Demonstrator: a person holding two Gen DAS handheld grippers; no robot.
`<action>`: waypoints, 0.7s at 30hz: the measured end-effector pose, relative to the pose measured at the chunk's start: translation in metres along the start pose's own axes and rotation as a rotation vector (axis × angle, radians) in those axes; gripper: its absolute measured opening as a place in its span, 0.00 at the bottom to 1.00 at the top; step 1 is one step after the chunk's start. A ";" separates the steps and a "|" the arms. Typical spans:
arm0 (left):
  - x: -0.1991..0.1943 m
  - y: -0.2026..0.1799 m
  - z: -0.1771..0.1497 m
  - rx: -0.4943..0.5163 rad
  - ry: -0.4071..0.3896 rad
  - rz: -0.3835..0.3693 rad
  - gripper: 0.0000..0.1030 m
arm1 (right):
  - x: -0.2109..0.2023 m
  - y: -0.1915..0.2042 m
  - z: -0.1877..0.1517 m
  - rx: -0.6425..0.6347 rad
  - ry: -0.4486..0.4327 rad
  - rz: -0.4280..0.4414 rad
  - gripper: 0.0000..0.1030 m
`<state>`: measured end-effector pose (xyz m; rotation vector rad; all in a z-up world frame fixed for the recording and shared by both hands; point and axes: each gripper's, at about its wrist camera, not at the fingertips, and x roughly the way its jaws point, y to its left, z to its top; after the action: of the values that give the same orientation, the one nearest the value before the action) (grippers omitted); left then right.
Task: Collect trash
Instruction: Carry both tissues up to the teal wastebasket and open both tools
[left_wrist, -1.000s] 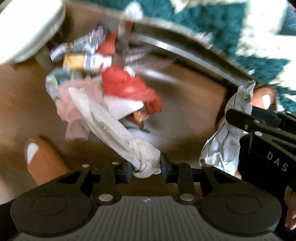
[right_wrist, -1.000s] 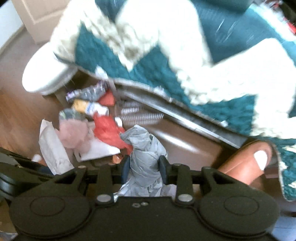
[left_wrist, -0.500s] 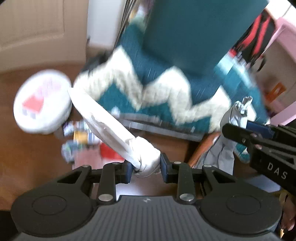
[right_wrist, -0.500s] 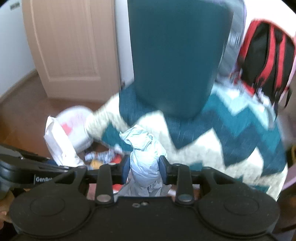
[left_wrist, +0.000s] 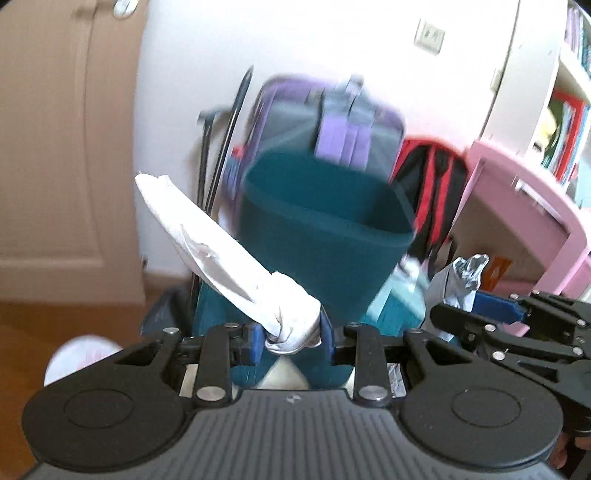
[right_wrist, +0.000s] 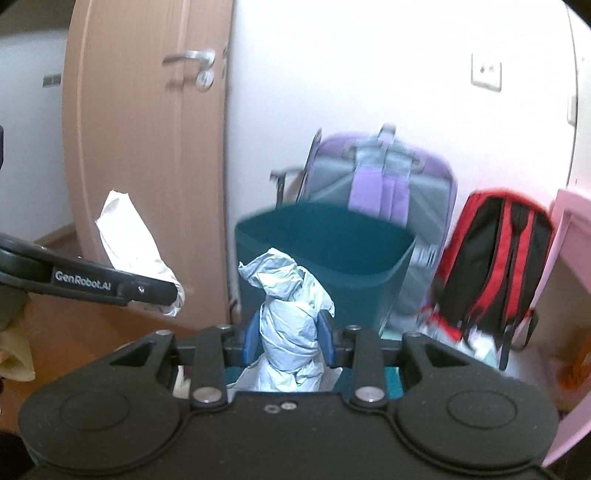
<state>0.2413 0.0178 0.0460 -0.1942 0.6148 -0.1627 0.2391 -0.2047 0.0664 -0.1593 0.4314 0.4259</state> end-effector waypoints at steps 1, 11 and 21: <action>-0.001 -0.003 0.012 0.009 -0.012 -0.006 0.29 | 0.000 -0.005 0.010 0.004 -0.018 -0.002 0.31; 0.036 -0.044 0.111 0.070 -0.080 -0.035 0.29 | 0.032 -0.045 0.087 -0.006 -0.133 -0.099 0.31; 0.122 -0.042 0.131 0.103 0.013 0.021 0.29 | 0.111 -0.067 0.079 -0.001 -0.048 -0.111 0.32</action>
<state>0.4128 -0.0310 0.0926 -0.0868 0.6199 -0.1752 0.3881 -0.2056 0.0926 -0.1728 0.3733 0.3201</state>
